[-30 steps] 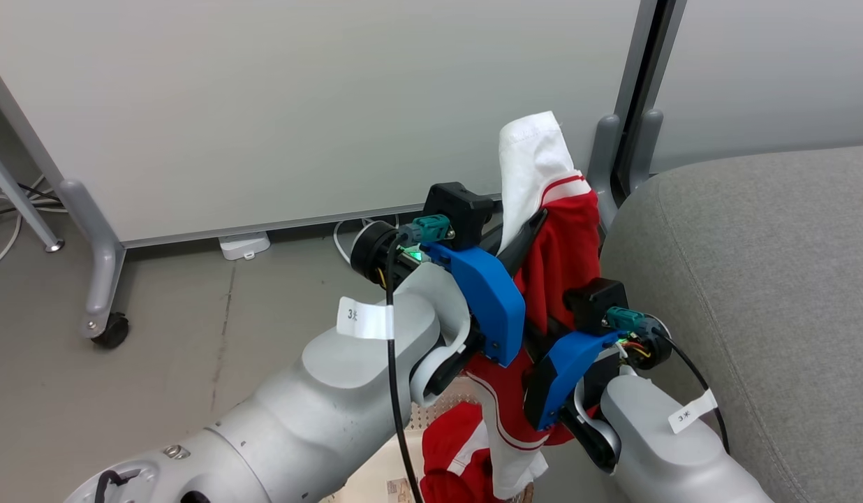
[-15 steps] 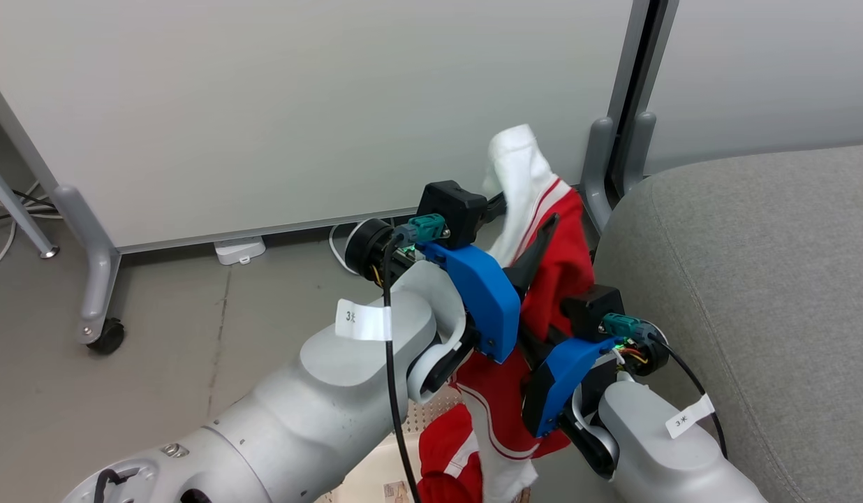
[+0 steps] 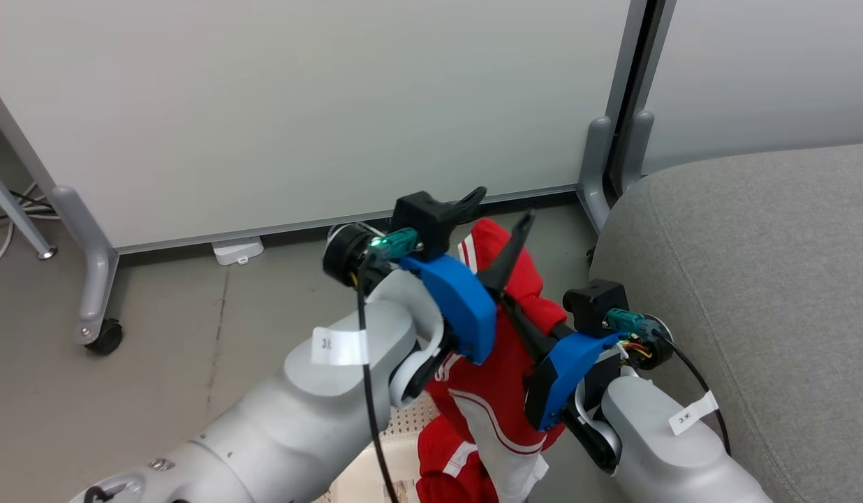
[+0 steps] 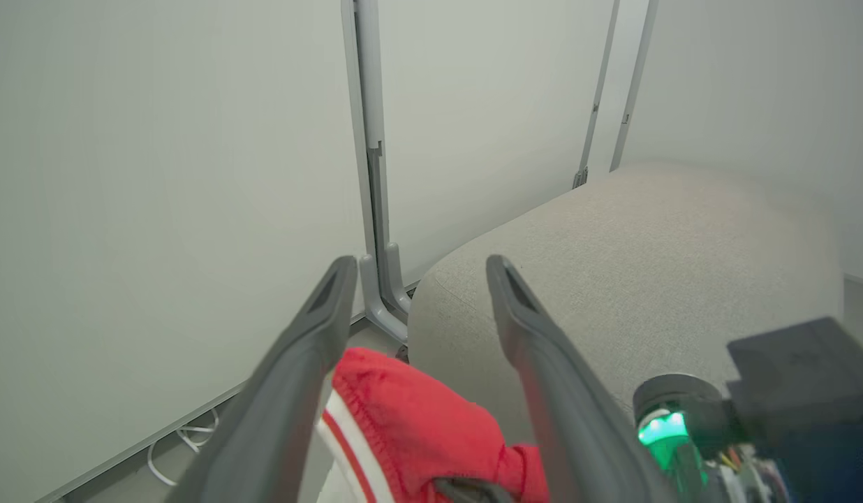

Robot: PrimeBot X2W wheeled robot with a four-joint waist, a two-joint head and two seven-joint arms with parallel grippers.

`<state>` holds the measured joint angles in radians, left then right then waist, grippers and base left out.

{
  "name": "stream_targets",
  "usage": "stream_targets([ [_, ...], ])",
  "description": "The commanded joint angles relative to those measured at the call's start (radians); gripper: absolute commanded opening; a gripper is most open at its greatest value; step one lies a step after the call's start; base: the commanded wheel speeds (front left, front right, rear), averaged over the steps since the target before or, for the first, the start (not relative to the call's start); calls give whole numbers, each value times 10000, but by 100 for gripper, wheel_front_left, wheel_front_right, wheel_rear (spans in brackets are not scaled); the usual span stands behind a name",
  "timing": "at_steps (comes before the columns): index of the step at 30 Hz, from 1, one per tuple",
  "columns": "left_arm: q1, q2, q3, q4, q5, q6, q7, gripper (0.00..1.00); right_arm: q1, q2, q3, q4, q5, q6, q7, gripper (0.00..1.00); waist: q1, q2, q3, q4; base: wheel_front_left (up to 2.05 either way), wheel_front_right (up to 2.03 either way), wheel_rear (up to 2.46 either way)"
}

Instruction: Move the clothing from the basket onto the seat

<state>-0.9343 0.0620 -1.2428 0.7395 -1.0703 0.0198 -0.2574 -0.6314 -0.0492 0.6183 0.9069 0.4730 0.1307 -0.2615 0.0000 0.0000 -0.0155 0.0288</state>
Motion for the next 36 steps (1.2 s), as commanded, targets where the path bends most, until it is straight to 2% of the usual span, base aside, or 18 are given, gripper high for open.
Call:
stream_targets([
  [1,285,225,204,-32,238,33,-81,100,86,-21,-105,-96,-140,1,-53,0,0,0,11,-3,0,0,0],
  [9,2123,1084,2489,-1751,2317,471,-86,100,304,-22,-529,-490,-576,1,-52,0,0,0,70,-5,0,0,0],
  [16,4232,1617,4206,-2784,3968,317,-89,100,515,-22,-725,-795,-846,1,-52,0,0,0,103,-54,0,0,0],
  [24,5834,1605,5635,-2732,4923,-61,-90,100,781,-22,-870,-1021,-1031,1,-52,0,0,0,97,-74,0,0,0],
  [36,6801,1238,7051,-2980,6257,-483,-91,100,892,-23,-982,-1103,-1096,1,-52,0,0,0,130,-104,0,0,0],
])
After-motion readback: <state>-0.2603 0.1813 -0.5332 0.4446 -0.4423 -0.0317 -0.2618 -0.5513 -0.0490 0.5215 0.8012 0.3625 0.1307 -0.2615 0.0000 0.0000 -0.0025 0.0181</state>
